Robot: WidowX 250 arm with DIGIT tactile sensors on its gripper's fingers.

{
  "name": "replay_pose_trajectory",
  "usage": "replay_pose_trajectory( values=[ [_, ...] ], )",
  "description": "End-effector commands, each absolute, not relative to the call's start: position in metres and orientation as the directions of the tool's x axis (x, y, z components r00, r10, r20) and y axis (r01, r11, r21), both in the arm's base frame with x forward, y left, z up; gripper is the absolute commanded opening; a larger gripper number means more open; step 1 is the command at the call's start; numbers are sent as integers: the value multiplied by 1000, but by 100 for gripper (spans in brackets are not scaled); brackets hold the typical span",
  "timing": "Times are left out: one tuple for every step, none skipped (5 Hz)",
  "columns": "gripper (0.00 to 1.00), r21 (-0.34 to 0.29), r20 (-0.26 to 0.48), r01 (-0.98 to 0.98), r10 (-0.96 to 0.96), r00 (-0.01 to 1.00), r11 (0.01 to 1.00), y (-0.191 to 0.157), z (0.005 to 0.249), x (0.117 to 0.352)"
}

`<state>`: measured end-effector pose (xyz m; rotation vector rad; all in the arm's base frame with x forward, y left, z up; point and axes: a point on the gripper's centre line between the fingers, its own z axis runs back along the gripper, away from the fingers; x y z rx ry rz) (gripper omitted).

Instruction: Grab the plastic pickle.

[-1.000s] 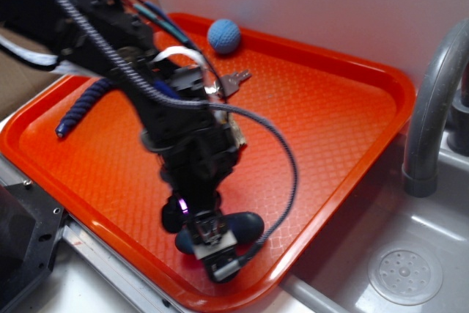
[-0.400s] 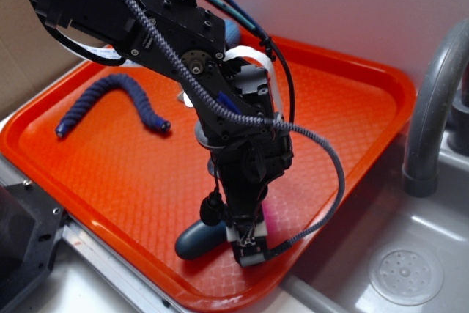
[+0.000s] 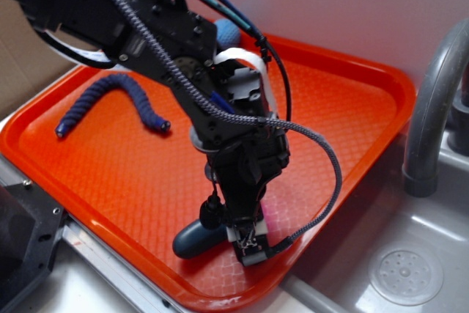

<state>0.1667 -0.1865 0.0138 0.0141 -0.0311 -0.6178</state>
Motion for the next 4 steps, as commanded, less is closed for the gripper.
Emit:
replay_pose_trajectory(
  values=[
    [0,-37,277,173,-156,948,984,-112,110,199],
    [0,-41,291,-76,84,953,996,-61,161,217],
    [0,-38,294,-320,316,902,947,-38,211,219],
    [0,-78,289,-440,443,849,895,-20,231,213]
  ],
)
